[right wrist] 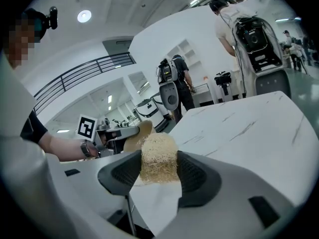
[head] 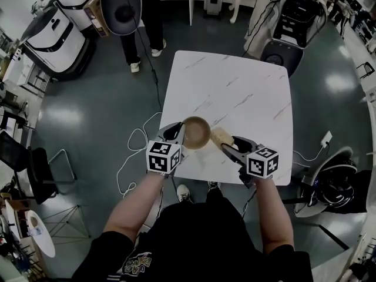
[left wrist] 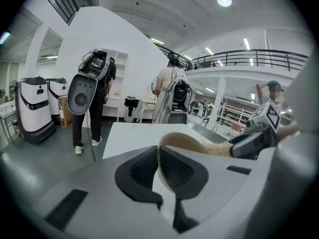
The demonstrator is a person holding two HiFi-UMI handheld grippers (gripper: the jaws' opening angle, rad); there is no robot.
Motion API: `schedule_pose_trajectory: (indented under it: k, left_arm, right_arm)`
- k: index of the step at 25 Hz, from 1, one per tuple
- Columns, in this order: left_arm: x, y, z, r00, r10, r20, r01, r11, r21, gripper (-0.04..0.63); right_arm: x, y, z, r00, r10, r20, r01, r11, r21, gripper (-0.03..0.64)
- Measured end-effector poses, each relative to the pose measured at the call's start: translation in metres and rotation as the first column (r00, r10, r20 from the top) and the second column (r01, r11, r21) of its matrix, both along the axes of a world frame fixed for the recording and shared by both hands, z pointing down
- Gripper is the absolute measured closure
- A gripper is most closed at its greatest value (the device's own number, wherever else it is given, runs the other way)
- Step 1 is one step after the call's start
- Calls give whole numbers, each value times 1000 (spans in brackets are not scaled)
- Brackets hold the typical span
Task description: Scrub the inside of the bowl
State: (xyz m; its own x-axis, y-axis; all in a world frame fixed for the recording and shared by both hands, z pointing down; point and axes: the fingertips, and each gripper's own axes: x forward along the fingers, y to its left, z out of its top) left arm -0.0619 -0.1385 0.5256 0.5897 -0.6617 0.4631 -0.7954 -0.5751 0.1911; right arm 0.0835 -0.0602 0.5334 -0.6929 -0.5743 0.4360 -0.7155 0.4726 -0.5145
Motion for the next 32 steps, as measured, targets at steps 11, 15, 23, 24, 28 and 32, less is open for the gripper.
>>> schedule_pose_trajectory:
  k: [11,15,23,24,28,32]
  left_arm:
    - [22,-3,24,1000,-6,8,7,998,-57,575]
    - [21,-13,40,997,-81,0,81,992,-99,576]
    - [30,-36,81,981,-188,37,192,969,-155,575]
    - [32,-40,85,980,-193,44,198,967,-160,575]
    - [42,-56,97,976,-207,64,216,961,-175,575]
    - [50,-72,109,971,-222,91,236,954,-185,575]
  right_arm:
    - [88,-13,22,942,323,-94,-323,946,12,382]
    - [129,-14,43,884,410,-223,-413,910,33,382]
    - [178,-26,83,819,467,-333,-486,874,32,382]
    - [183,-30,88,817,467,-337,-487,873,27,382]
    - [204,-48,102,809,471,-352,-499,867,13,382]
    - [220,-68,115,807,470,-358,-503,864,0,382]
